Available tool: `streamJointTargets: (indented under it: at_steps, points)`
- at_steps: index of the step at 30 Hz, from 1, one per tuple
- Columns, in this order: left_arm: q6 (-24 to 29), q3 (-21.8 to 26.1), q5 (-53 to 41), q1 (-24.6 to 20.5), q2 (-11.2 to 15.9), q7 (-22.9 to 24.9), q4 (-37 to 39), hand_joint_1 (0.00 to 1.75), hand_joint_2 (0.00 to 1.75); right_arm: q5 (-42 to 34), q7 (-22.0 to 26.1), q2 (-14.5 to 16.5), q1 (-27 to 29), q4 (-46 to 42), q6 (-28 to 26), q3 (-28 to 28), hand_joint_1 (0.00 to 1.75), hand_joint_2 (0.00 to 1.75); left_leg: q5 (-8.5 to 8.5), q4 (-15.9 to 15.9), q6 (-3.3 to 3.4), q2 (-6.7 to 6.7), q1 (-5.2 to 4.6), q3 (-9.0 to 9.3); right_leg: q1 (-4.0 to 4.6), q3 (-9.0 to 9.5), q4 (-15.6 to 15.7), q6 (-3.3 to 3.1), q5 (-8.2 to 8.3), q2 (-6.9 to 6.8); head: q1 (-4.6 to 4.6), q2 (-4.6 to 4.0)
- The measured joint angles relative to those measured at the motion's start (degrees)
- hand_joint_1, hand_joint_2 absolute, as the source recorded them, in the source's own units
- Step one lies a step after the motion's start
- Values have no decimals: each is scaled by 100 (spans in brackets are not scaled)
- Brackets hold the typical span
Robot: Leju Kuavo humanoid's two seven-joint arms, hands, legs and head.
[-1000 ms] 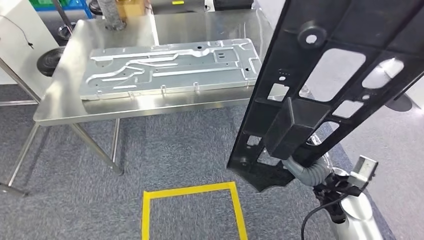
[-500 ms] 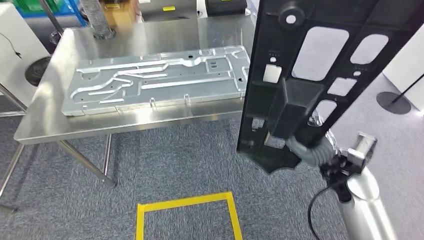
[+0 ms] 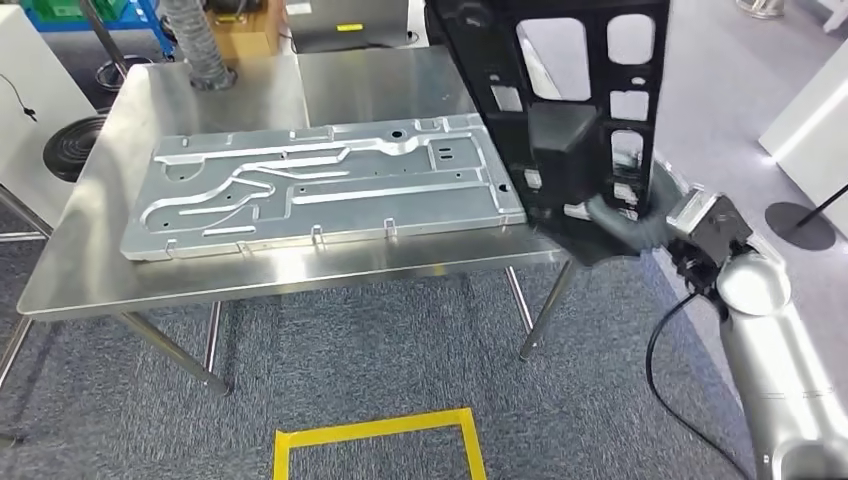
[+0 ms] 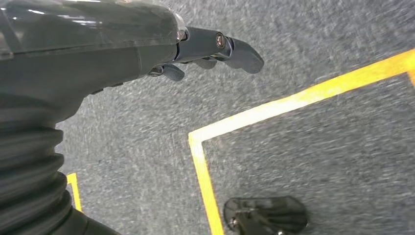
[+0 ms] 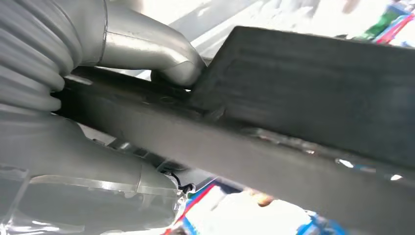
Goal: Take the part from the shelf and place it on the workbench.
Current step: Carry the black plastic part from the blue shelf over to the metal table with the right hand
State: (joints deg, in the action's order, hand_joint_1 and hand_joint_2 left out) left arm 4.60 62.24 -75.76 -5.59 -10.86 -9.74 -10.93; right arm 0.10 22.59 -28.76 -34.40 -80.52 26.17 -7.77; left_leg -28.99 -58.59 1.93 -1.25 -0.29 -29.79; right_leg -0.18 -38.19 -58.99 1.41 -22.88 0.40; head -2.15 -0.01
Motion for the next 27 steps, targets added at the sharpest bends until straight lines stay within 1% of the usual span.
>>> streamJointTargets:
  at_steps: [1,2,3,4,5,6,7,8,9,10,11,12,13,14,15,16,17,18,20,21,22,23,24,25,26,27]
  points:
    - [-1,-3,0,-8,-3,2,1,0,175,46,15,-50,-122,98,-32,-75,150,175,-17,-10,-34,-5,-9,42,14,17,42,-39,32,2,-1,1]
    - [-2,-6,0,-18,-3,3,1,0,175,67,25,-89,-222,164,-44,-134,150,175,-23,-14,-66,-8,-15,61,6,62,62,-78,5,-1,-1,1]
    - [-3,-9,0,-24,-4,3,1,0,175,75,35,-123,-306,211,-50,-178,150,175,-18,-81,-95,-2,-15,56,-6,121,94,-113,-8,-4,-1,1]
    - [-2,-11,0,-32,-5,3,1,0,175,75,43,-144,-382,252,-55,-217,150,175,-18,-237,-127,11,-13,-13,-19,192,125,-149,-38,-9,-2,0]
    - [-2,-13,0,-41,-5,3,1,0,175,75,50,-155,-445,290,-58,-252,150,175,-58,-490,-159,25,-6,-152,-32,265,148,-175,-71,-13,-3,-1]
    - [-1,-14,0,-47,-5,3,1,0,175,75,55,-164,-486,323,-60,-283,150,175,-138,-827,-186,42,11,-364,-35,328,162,-195,-115,-19,-3,-1]
    - [-1,-14,0,-49,-5,3,1,0,175,78,59,-167,-510,354,-63,-315,150,175,-277,-1179,-211,55,25,-614,-35,384,166,-205,-167,-22,-3,-1]
    - [-1,-15,0,-46,-4,3,1,0,175,106,63,-168,-520,383,-78,-346,150,175,-439,-1459,-225,65,38,-850,-36,445,166,-204,-225,-22,-3,0]
    - [-1,-15,0,-39,-4,4,1,0,175,194,68,-170,-530,412,-130,-382,150,175,-564,-1592,-234,73,48,-1025,-39,516,166,-200,-287,-21,-3,1]
    - [-2,-15,0,-33,-4,4,1,0,175,345,73,-174,-565,451,-220,-428,150,175,-588,-1551,-240,81,54,-1122,-43,599,166,-191,-355,-20,-2,1]
    - [-2,-15,-1,-29,-4,4,1,0,175,557,80,-182,-636,511,-346,-491,150,175,-463,-1336,-244,86,58,-1138,-49,686,165,-179,-423,-18,-2,1]
    - [-4,-15,-5,-27,-4,3,1,0,175,811,92,-193,-748,596,-502,-576,150,175,-186,-999,-242,90,60,-1102,-54,776,165,-162,-493,-15,-2,0]
    - [-8,-16,-9,-20,-4,2,1,0,175,1081,106,-210,-890,709,-672,-683,150,175,218,-603,-228,93,55,-1062,-51,855,157,-138,-563,-9,-1,0]
    - [-17,-18,-16,-16,-4,0,1,0,175,1344,120,-227,-1029,824,-840,-797,150,175,522,-302,-200,96,49,-1019,-46,907,160,-110,-622,1,-2,0]
    - [-26,-21,-24,-11,-4,-2,2,0,175,1575,132,-252,-1149,918,-987,-894,150,175,755,-103,-162,95,41,-995,-37,947,164,-74,-676,9,-2,0]
    - [-35,-23,-30,-6,-4,-4,2,0,175,1778,135,-277,-1230,989,-1105,-975,150,175,863,-15,-128,92,32,-988,-27,967,170,-41,-714,15,-2,0]
    - [-41,-25,-36,-7,-4,-5,3,0,175,1905,134,-295,-1271,1024,-1171,-1023,150,175,836,-25,-104,88,27,-974,-24,976,184,-19,-733,18,-2,-1]
    - [-42,-26,-39,-5,-4,-7,3,0,175,1975,132,-310,-1290,1039,-1201,-1045,150,175,857,-22,-95,83,25,-973,-21,987,187,-4,-745,16,-1,-1]
    - [-43,-26,-39,-4,-4,-6,3,0,175,2035,130,-313,-1292,1052,-1219,-1065,150,175,854,-22,-91,82,24,-970,-23,995,184,3,-740,15,-2,-1]
    - [-44,-26,-42,-2,-4,-6,3,0,175,2114,129,-327,-1309,1072,-1260,-1093,150,175,839,-16,-74,82,24,-958,-29,996,164,15,-725,15,-2,-1]
    - [-50,-31,-49,-18,-3,-7,3,0,175,2435,113,-364,-1427,1160,-1447,-1201,150,175,809,5,-32,73,28,-909,-40,878,-66,39,-746,7,-1,0]
    - [-61,-40,-57,-36,-3,-9,3,0,175,2838,86,-401,-1573,1274,-1681,-1333,150,175,773,26,9,64,32,-855,-51,685,-398,69,-812,-1,-1,0]
    - [-73,-53,-66,-56,-3,-11,3,0,175,3324,55,-439,-1739,1424,-1951,-1496,150,175,727,45,49,54,34,-794,-59,425,-808,102,-935,-9,0,0]
    - [-86,-67,-72,-76,-3,-13,3,0,175,3801,24,-461,-1912,1588,-2207,-1664,150,175,682,58,76,42,38,-730,-64,123,-1238,120,-1098,-17,1,0]
    - [-95,-77,-76,-77,-4,-11,3,0,175,4126,1,-457,-2004,1734,-2352,-1798,150,175,641,55,77,35,35,-687,-64,-74,-1440,126,-1213,-17,1,0]
    - [-99,-84,-84,-75,-4,-8,3,0,175,4427,-14,-451,-2087,1891,-2476,-1942,150,175,595,52,78,25,31,-635,-62,-189,-1471,122,-1230,-18,1,1]
